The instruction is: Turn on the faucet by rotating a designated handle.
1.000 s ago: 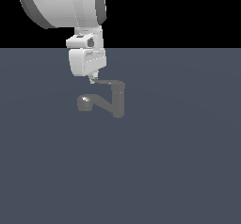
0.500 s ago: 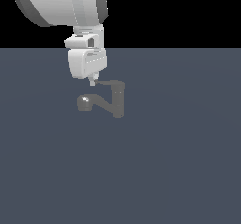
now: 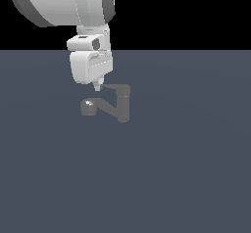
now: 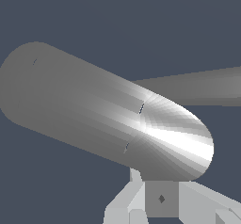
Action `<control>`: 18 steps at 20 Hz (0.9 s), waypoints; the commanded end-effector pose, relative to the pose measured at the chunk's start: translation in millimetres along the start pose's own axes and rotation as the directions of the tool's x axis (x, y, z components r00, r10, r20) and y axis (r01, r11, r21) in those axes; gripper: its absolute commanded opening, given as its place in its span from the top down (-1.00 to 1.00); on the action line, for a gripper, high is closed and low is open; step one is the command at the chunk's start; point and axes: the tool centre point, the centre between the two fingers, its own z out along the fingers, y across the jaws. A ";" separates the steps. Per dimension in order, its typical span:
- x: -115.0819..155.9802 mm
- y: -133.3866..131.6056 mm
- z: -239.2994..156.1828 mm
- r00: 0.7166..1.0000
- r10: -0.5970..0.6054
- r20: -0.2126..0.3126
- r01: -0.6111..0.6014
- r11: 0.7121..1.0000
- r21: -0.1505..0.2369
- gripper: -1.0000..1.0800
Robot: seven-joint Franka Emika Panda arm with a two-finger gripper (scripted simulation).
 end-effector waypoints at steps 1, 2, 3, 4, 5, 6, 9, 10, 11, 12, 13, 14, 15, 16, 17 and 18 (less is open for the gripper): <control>8.5 1.2 0.0 1.000 0.002 0.000 -0.002 1.000 -0.001 1.00; 13.2 2.2 0.2 1.000 0.003 -0.001 -0.003 1.000 -0.001 1.00; 17.8 3.3 0.1 1.000 0.003 -0.001 -0.003 1.000 -0.001 1.00; 22.6 4.2 0.3 1.000 0.003 -0.001 -0.003 1.000 -0.001 1.00; 27.4 5.2 0.4 1.000 0.004 -0.001 -0.004 1.000 -0.002 1.00; 32.2 6.2 0.5 1.000 0.004 -0.001 -0.004 1.000 -0.002 1.00; 46.7 9.2 0.7 1.000 0.005 -0.002 -0.005 1.000 -0.003 1.00; 51.7 10.2 0.7 1.000 0.005 -0.002 -0.005 1.000 -0.003 1.00; 56.6 11.3 0.8 1.000 0.006 -0.002 -0.006 1.000 -0.003 1.00; 61.4 12.4 0.7 1.000 0.006 -0.002 -0.006 1.000 -0.003 1.00; 66.6 13.3 0.9 1.000 0.007 -0.003 -0.007 1.000 -0.004 1.00; 71.6 14.3 0.9 1.000 0.007 -0.003 -0.007 1.000 -0.004 1.00; 76.6 15.5 0.8 1.000 0.007 -0.003 -0.007 1.000 -0.004 1.00; 81.8 16.4 0.9 1.000 0.008 -0.003 -0.008 1.000 -0.004 1.00; 81.8 16.4 0.9 1.000 0.008 -0.003 -0.008 1.000 -0.004 1.00; 58.2 18.7 -0.4 1.000 -0.026 0.005 0.026 1.000 -0.002 1.00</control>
